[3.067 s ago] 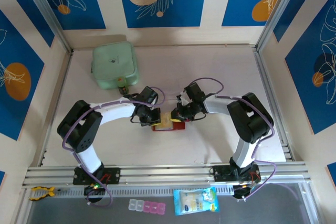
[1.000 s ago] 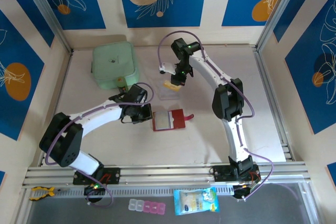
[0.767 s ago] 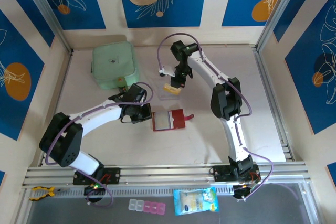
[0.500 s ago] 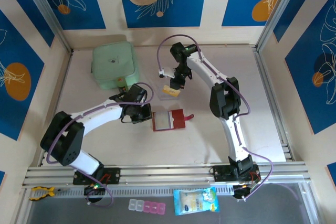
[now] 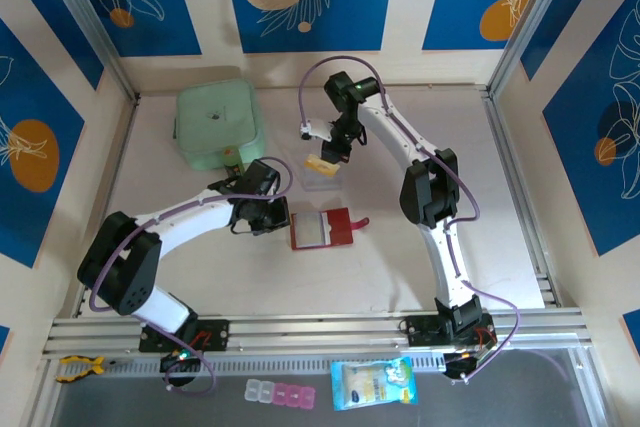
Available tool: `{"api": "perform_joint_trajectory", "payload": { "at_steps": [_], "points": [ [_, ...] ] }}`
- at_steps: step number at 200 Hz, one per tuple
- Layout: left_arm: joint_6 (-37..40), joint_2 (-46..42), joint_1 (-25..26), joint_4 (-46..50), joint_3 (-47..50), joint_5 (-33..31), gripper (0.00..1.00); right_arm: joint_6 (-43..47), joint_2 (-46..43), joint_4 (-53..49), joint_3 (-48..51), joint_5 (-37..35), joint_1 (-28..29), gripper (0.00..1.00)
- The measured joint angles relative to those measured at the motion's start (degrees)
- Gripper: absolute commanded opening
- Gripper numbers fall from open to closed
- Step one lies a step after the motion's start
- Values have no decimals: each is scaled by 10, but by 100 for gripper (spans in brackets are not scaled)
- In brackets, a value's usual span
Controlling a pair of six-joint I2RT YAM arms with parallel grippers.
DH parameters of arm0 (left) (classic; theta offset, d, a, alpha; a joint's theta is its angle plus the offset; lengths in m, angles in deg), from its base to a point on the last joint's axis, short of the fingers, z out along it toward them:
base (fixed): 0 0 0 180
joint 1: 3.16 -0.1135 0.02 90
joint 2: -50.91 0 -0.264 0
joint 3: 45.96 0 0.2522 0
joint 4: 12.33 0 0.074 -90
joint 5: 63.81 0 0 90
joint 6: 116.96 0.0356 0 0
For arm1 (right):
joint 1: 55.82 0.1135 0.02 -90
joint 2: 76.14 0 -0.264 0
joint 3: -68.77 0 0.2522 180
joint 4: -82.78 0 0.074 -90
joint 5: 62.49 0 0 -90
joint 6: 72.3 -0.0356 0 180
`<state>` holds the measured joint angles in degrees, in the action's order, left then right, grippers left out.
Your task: Take the credit cards out of the card holder
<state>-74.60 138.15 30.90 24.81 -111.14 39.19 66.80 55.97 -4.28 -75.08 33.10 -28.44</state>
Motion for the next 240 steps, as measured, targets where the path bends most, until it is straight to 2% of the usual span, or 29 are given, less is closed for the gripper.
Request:
{"api": "perform_joint_trajectory", "payload": {
  "at_steps": [77, 240],
  "points": [
    [0, 3, -1, 0, 0, 0, 7, 6, 1, 26, 7, -46, -1, 0],
    [0, 3, -1, -2, 0, 0, 7, 19, 14, 25, 94, -22, 12, 0]
  ]
}}
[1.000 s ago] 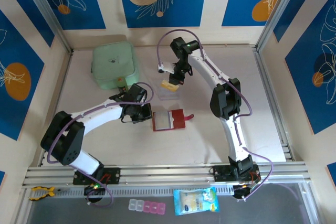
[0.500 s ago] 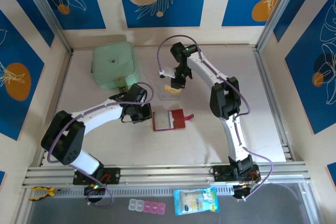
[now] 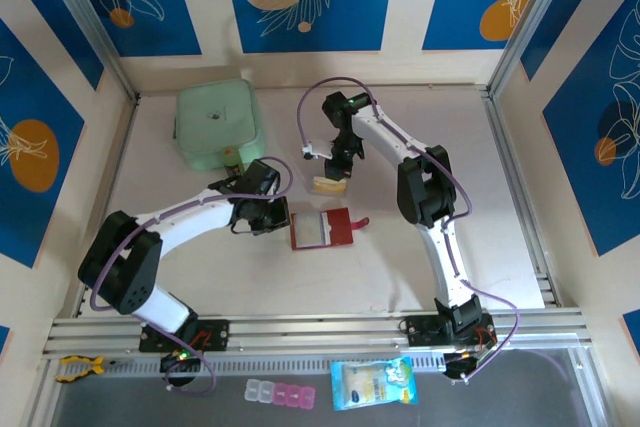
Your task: Take the credit cards out of the card holder
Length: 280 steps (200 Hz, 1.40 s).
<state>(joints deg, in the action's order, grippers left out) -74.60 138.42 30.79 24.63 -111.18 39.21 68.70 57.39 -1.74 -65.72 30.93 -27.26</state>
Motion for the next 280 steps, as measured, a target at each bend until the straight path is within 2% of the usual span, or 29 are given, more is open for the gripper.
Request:
{"api": "perform_joint_trajectory", "payload": {
  "at_steps": [9, 64, 100, 145, 189, 217, 249, 280],
  "points": [
    [0, 0, 0, 0, 0, 0, 7, 0, 1, 0, 0, 3, 1, 0],
    [0, 1, 0, 0, 0, 3, 7, -9, 3, 0, 0, 19, 2, 18],
    [0, 10, 0, 0, -1, 5, 7, -22, 2, 0, 0, 37, -2, 20],
    [1, 17, 0, 0, -16, 9, 7, -50, -27, 8, 4, 43, -3, 18],
    [2, 33, -1, -2, -34, 17, 7, -105, -119, 75, 77, 32, -2, 10],
    [2, 40, -1, -3, -35, 20, 7, -147, -137, 116, 120, 23, 1, 6],
    [2, 46, -1, -9, -35, 25, 5, -236, -139, 158, 164, 10, 7, 2],
    [2, 59, -1, -15, -35, 36, 4, -360, -178, 216, 244, 6, 28, 3]
  ]
}}
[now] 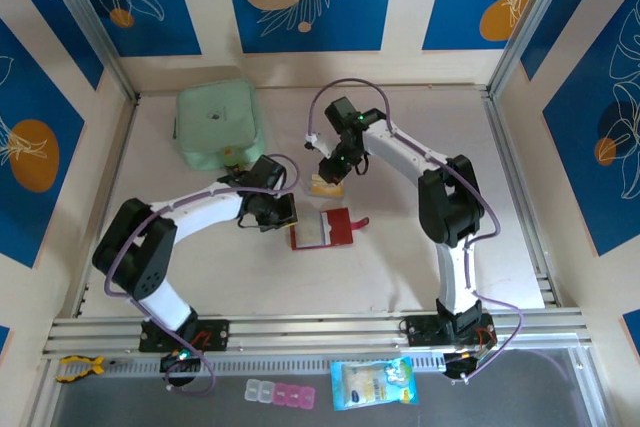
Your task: Take the credit cards out of the card holder
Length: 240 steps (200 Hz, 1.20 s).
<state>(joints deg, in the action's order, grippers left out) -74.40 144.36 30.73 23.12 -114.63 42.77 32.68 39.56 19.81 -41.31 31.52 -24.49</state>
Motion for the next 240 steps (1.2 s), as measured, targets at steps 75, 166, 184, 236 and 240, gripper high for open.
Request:
{"api": "perform_joint_trajectory", "payload": {
  "at_steps": [75, 166, 184, 236, 240],
  "points": [
    [0, 13, 8, -2, 0, 5, 2, -309, -143, 136, 204, 5, 46, 9],
    [0, 24, 22, 0, 9, -6, 0, -497, -175, 219, 309, 65, 71, 15],
    [0, 24, 23, 2, 10, -11, 0, -510, -167, 228, 309, 79, 77, 19],
    [5, 39, 23, 2, 10, -23, 0, -537, -141, 242, 308, 92, 81, 25],
    [7, 39, 23, 3, 10, -23, 0, -539, -138, 243, 308, 94, 81, 26]
  ]
}}
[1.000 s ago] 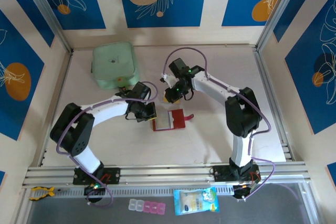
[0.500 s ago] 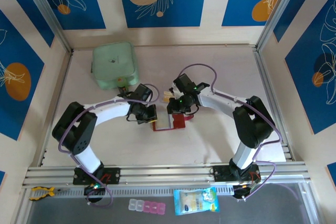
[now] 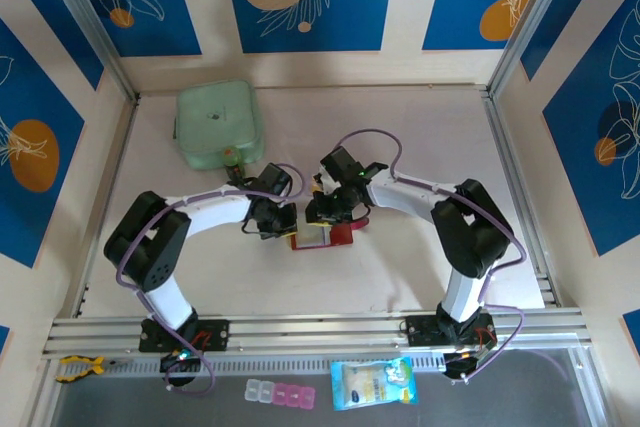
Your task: Take the credit cards out of the card holder
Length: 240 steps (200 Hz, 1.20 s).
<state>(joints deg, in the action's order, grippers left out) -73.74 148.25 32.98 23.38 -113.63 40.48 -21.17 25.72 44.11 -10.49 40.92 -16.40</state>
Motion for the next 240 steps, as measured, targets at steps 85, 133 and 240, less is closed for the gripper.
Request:
{"api": "perform_joint_trajectory", "payload": {
  "at_steps": [85, 133, 240],
  "points": [
    [18, 0, 0, 12, -2, -19, 0, -12, 39, 3, -15, 6, 0, 33],
    [19, 0, 0, 13, -2, -20, 0, -12, 57, 14, -17, 16, 0, 32],
    [24, 10, 0, 19, -12, -20, 0, -12, 68, -3, -20, -5, -7, 30]
  ]
}}
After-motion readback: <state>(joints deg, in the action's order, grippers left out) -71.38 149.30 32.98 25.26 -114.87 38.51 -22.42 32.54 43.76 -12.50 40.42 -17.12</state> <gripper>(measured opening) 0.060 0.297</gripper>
